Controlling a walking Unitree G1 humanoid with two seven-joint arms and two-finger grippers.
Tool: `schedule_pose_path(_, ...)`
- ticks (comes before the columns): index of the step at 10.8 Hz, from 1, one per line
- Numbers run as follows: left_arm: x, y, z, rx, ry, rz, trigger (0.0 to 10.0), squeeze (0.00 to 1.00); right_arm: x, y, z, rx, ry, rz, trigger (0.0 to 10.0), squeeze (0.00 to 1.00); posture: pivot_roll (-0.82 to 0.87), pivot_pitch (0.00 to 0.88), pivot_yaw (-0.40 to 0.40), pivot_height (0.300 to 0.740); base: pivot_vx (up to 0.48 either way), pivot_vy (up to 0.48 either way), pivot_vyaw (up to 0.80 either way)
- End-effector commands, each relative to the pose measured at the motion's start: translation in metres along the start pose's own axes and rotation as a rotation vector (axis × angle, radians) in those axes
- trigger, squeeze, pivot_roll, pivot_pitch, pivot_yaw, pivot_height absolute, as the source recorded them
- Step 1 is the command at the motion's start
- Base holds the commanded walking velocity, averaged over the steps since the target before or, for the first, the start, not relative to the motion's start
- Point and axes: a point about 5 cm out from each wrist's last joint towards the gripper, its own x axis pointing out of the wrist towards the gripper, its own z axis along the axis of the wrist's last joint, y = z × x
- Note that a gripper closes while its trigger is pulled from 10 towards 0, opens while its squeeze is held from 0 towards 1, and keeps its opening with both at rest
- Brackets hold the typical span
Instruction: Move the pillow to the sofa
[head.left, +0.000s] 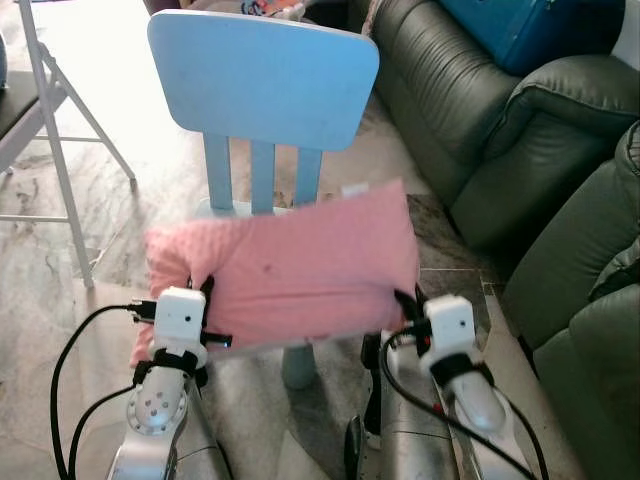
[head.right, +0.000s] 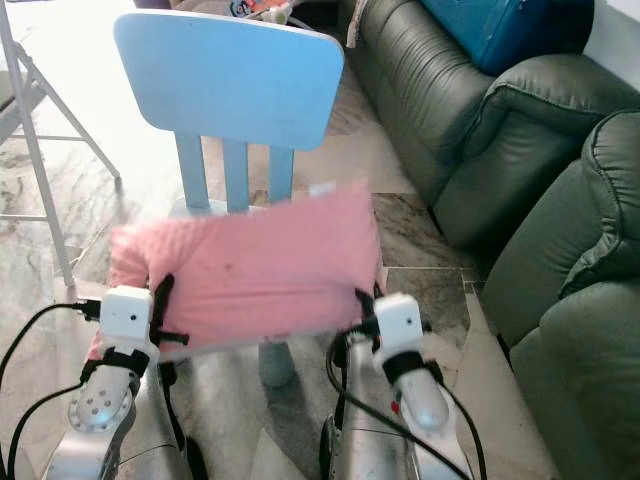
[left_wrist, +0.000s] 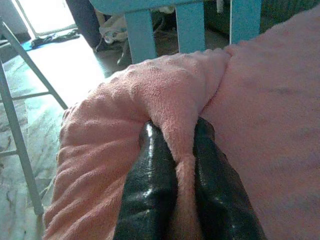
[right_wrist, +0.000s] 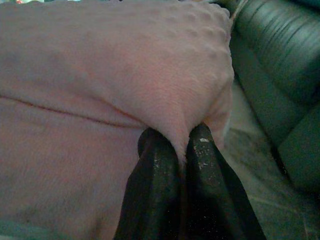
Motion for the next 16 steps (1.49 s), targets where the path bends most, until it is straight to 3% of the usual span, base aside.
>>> schedule_pose_path(1, 0.0, 0.003, 0.003, 0.004, -0.002, 0.009, 10.0, 0.0, -0.004, -0.008, 0.003, 0.009, -0.001, -0.035, 10.0, 0.0, 0.01, 0.045, -0.054, 0.45, 0.0, 0.0, 0.0)
schedule_pose_path(6, 0.007, -0.003, 0.008, -0.003, 0.003, -0.012, 10.0, 0.0, -0.002, -0.009, 0.006, 0.03, 0.012, -0.052, 10.0, 0.0, -0.01, 0.065, -0.035, 0.46, 0.0, 0.0, 0.0)
schedule_pose_path(12, 0.015, 0.003, 0.01, 0.008, 0.01, 0.003, 10.0, 0.0, -0.001, -0.008, 0.006, 0.036, 0.024, -0.056, 10.0, 0.0, -0.01, 0.074, -0.03, 0.545, 0.0, 0.0, 0.0)
schedule_pose_path(16, 0.015, -0.003, 0.01, 0.006, 0.018, -0.005, 10.0, 0.0, 0.0, -0.011, 0.008, 0.031, 0.023, -0.056, 10.0, 0.0, -0.02, 0.075, -0.035, 0.62, 0.0, 0.0, 0.0)
